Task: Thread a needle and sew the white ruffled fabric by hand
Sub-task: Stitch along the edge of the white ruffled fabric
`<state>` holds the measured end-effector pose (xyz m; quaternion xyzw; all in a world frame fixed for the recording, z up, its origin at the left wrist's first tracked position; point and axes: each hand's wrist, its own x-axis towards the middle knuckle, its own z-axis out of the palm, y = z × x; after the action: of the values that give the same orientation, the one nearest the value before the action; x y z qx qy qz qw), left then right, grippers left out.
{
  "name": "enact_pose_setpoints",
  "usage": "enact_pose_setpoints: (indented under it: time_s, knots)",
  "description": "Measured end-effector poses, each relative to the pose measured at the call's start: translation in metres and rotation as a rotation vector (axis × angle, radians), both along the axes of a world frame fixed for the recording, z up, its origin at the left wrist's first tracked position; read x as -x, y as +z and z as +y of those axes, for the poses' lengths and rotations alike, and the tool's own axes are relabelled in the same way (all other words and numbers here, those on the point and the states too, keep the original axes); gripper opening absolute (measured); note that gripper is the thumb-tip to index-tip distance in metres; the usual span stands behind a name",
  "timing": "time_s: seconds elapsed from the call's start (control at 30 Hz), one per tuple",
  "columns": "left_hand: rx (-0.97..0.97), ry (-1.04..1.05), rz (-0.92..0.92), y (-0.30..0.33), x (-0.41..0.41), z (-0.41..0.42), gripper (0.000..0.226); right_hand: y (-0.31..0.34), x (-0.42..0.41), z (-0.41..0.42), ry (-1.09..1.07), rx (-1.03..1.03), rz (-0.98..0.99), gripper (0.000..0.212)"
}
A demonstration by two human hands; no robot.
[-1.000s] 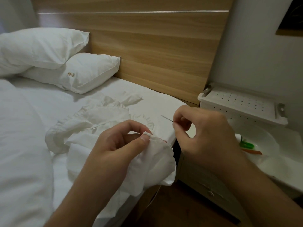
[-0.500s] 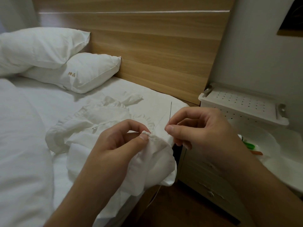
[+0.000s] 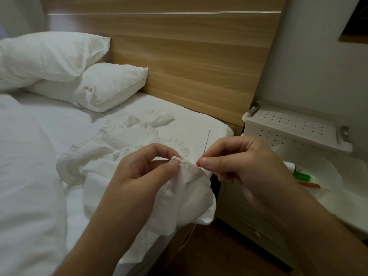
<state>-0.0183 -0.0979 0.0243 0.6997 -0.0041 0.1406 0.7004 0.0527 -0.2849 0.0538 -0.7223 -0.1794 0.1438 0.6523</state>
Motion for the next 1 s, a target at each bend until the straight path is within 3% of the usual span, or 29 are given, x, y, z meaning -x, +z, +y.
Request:
enact_pose_setpoints:
  time_s: [0.1, 0.57, 0.8, 1.0]
  knots:
    - [0.005, 0.006, 0.003, -0.0006, -0.0006, 0.0004, 0.013, -0.0017, -0.0002, 0.0008, -0.015, 0.009, -0.002, 0.012]
    - [0.023, 0.023, 0.017, -0.0023, -0.0017, 0.0022, 0.015, -0.0056, -0.0017, 0.0047, -0.049, -0.031, 0.105, 0.008]
    - [0.007, 0.03, 0.014, -0.0023, -0.001, 0.0025, 0.028, -0.0072, -0.0015, 0.005, -0.033, -0.012, 0.101, 0.009]
    - [-0.007, 0.054, 0.003, -0.0024, -0.0016, 0.0004, 0.017, -0.0059, -0.0008, 0.0053, -0.006, -0.023, 0.116, 0.002]
